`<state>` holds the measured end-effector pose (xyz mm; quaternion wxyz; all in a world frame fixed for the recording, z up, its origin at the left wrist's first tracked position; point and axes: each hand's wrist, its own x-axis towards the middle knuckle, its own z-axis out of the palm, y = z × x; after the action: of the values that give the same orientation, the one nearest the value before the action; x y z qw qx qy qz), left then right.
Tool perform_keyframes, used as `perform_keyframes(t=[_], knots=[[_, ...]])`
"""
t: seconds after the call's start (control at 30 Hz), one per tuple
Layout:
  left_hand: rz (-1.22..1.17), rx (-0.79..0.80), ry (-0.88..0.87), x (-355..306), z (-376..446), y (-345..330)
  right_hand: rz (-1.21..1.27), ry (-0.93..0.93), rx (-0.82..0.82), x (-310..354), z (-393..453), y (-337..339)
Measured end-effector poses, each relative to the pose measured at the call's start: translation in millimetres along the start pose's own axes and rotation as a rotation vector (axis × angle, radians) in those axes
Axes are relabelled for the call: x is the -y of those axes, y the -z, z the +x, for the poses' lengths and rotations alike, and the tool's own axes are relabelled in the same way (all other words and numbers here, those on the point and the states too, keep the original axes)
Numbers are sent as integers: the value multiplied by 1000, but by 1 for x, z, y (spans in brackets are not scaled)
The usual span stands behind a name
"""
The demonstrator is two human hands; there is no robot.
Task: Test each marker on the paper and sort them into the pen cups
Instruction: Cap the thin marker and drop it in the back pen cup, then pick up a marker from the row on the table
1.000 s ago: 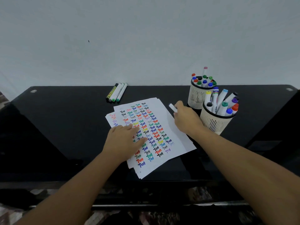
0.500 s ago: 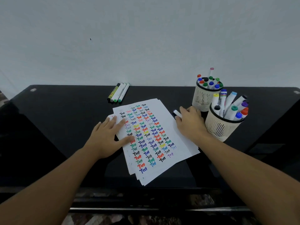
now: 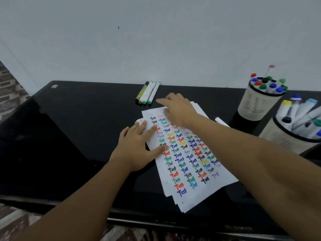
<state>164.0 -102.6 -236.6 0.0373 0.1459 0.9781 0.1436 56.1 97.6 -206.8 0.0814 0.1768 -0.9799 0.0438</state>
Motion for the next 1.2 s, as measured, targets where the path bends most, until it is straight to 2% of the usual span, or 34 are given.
perform_keyframes(t=[0.2,0.43,0.63,0.83,1.03,1.2], knots=[[-5,-12,-9,2,2,-3,-55,-4,63,13,45,-19],[12,-15,-13,3,2,-4,-33,16,-104,5,52,-25],[8,-24,-14,2,1,-3,-174,104,-20,5,58,-16],[8,-27,-14,1,1,-1,-319,247,-206,-1,49,-5],[-43,-54,-20,3,0,-2,-118,208,-219,10,9,29],[-104,-145,-38,3,-2,-2,9,140,-59,15,-49,37]])
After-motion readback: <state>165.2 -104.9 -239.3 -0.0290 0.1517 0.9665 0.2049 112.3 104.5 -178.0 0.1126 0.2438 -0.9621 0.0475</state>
